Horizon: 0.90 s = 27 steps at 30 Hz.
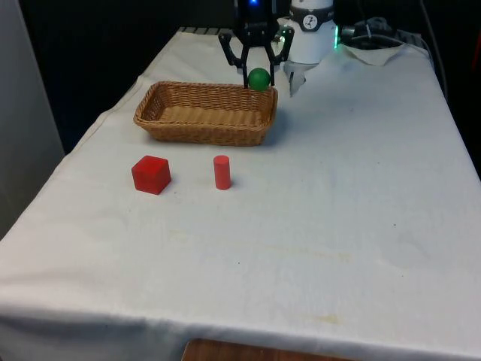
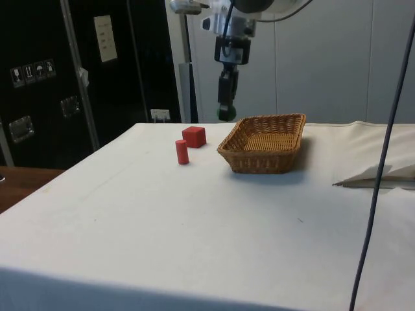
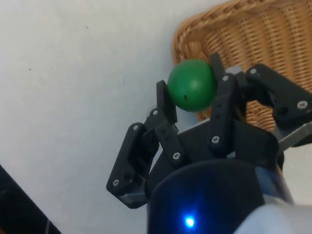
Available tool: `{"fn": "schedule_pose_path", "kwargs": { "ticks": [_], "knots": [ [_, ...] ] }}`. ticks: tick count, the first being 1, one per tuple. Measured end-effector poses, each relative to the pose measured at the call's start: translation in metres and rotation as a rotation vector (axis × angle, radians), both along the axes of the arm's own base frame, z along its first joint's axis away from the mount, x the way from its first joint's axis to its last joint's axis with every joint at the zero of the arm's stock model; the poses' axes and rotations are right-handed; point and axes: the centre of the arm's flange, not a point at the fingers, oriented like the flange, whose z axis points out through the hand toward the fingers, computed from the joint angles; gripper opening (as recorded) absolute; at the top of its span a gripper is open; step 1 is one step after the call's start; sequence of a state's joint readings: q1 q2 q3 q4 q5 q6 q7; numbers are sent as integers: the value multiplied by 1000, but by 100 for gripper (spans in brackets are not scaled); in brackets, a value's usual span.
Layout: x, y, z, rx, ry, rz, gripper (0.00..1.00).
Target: Pick up the object to the left of the cylinder and place it into the basket.
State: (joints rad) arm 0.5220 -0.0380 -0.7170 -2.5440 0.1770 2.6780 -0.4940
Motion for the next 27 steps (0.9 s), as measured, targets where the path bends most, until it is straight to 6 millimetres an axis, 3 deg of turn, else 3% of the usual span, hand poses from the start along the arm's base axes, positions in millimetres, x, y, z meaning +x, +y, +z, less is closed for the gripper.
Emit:
{"fn": "schedule_pose_path", "kwargs": {
  "ticks": [27],
  "knots": [
    [-29,-69,-15,-37,28,46,0]
  ]
}}
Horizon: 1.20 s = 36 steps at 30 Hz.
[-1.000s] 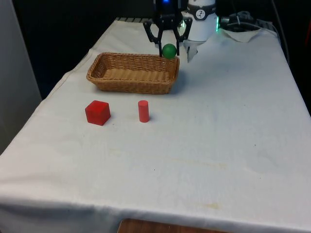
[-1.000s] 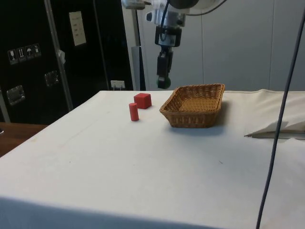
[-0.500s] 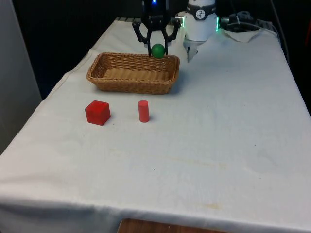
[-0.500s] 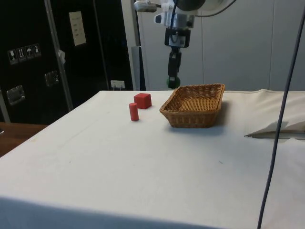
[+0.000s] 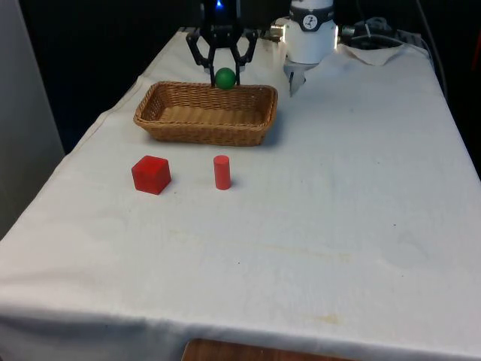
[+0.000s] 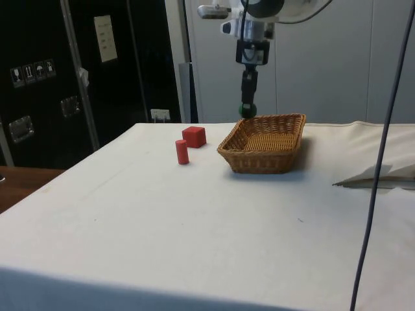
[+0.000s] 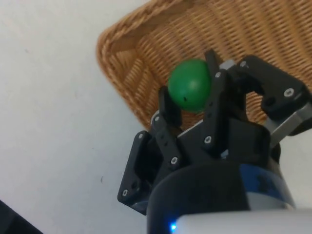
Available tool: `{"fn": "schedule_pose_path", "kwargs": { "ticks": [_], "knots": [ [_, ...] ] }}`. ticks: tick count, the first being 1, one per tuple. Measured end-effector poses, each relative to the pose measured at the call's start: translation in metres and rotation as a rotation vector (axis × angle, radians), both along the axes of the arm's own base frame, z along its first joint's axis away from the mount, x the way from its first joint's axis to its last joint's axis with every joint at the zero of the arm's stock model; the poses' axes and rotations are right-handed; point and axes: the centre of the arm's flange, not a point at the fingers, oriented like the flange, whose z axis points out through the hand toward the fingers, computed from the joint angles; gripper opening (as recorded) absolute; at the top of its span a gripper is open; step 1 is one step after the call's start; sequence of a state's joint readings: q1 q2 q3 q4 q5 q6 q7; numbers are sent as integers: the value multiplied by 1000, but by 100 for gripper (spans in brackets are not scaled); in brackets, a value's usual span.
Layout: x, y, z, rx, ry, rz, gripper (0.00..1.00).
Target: Pick up the object to the left of the cylinder and place it into the basket.
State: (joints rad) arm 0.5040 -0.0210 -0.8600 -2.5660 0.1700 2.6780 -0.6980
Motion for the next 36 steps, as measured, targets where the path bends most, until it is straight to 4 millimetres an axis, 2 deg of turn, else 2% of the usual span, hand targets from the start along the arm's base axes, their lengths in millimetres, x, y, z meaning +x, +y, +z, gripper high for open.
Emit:
{"fn": "schedule_pose_path", "kwargs": {
  "ticks": [6,18,24,36],
  "knots": [
    [-8,-13,-8,-12,21,8,0],
    [-17,-4,-28,-22,48,14,0],
    [-19,-6,-33,-27,53,12,0],
    [-26,-35,-50,-52,81,1,0]
  ]
}}
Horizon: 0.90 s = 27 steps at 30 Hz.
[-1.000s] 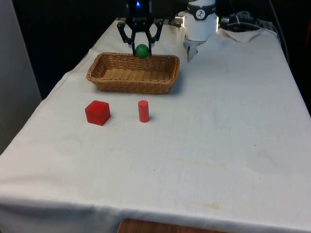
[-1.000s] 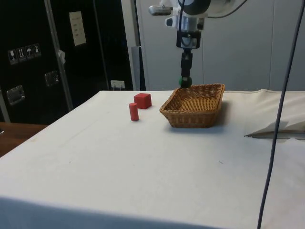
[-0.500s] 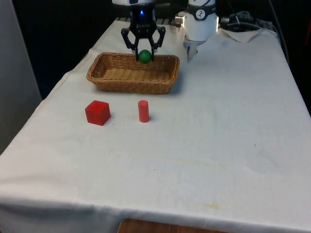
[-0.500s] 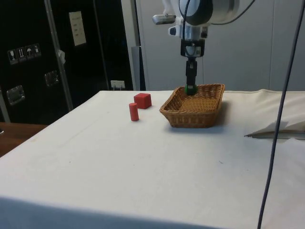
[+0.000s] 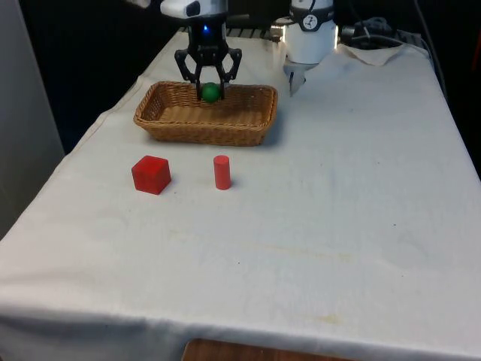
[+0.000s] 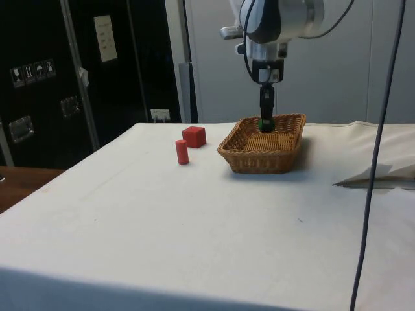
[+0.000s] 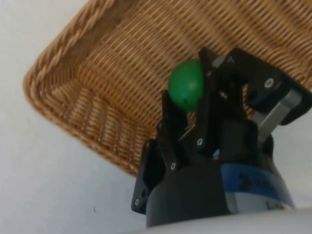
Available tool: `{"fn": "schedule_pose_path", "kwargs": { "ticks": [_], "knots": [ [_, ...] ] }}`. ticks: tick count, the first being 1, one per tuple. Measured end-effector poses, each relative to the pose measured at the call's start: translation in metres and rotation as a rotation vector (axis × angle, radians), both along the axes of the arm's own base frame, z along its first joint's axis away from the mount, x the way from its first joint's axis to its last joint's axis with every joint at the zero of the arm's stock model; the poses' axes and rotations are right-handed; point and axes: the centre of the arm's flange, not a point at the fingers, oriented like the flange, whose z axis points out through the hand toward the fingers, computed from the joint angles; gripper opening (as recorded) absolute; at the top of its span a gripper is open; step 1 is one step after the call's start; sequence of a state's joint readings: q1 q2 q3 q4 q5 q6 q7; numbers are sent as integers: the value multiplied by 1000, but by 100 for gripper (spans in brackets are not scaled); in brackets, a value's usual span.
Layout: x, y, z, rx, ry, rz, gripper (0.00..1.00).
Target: Pick up the object to the left of the cylinder and place it into the basket.
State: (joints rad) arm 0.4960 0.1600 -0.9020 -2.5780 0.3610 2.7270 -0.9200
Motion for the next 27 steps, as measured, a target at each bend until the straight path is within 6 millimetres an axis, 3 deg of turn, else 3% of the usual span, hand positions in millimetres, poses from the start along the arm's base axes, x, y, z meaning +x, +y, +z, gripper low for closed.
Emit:
{"fn": "schedule_pose_path", "kwargs": {
  "ticks": [19,20,21,22,23,24,27],
  "knots": [
    [3,-2,-20,1,20,-13,0],
    [4,-2,-21,2,22,-14,7],
    [4,-2,-21,2,22,-14,21],
    [4,-2,-22,2,24,-14,21],
    [4,-2,-23,3,24,-15,31],
    [4,-2,-25,4,27,-14,50],
    [5,-2,-26,5,28,-15,80]
  ]
}}
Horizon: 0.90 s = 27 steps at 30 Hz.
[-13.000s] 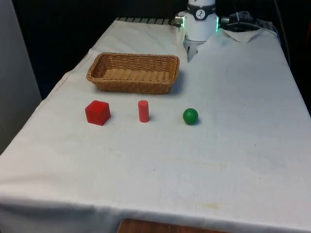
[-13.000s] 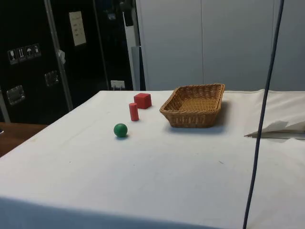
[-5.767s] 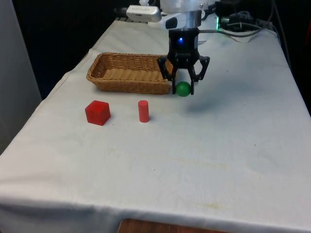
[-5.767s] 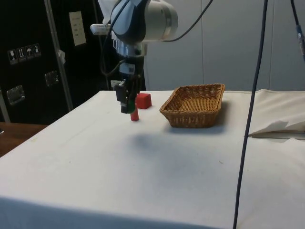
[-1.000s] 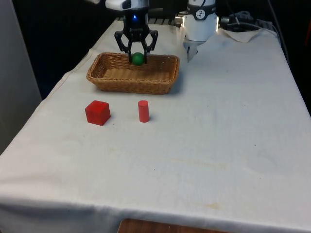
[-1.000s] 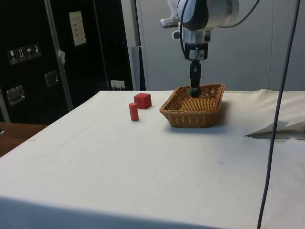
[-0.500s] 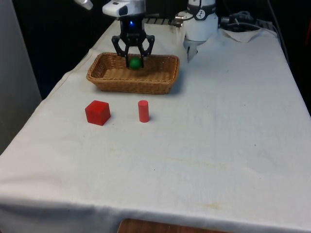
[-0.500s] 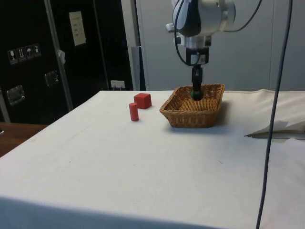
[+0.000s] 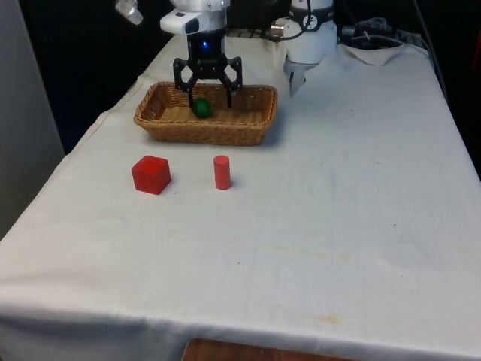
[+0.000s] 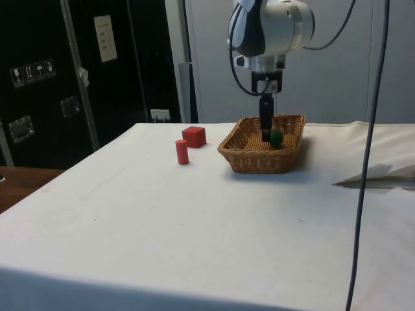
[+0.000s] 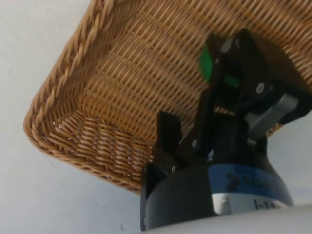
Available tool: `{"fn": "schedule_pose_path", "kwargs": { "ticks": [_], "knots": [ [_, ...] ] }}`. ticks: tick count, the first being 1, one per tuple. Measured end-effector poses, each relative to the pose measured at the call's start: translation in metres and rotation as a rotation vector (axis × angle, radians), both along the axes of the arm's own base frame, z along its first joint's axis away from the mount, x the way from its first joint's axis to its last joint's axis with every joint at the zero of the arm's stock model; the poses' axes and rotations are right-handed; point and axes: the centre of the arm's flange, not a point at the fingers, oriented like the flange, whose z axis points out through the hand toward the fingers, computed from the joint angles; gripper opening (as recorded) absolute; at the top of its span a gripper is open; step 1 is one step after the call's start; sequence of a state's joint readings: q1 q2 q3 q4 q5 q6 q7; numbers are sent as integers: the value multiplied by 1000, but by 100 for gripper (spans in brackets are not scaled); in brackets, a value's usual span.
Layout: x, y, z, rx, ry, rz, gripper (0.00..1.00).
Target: Pick up the object to the left of the cylinder and place it into the basket.
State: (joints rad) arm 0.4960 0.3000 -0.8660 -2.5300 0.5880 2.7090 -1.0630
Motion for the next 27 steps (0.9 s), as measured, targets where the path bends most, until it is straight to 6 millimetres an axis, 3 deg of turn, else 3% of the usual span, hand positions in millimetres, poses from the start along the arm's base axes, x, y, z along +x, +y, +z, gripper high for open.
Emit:
{"fn": "schedule_pose_path", "kwargs": {
  "ticks": [2,3,13,27],
  "knots": [
    [0,0,-2,1,1,1,97],
    [0,0,-3,1,1,1,100],
    [6,-1,0,1,-16,2,100],
    [36,-6,29,19,-66,5,100]
  ]
}}
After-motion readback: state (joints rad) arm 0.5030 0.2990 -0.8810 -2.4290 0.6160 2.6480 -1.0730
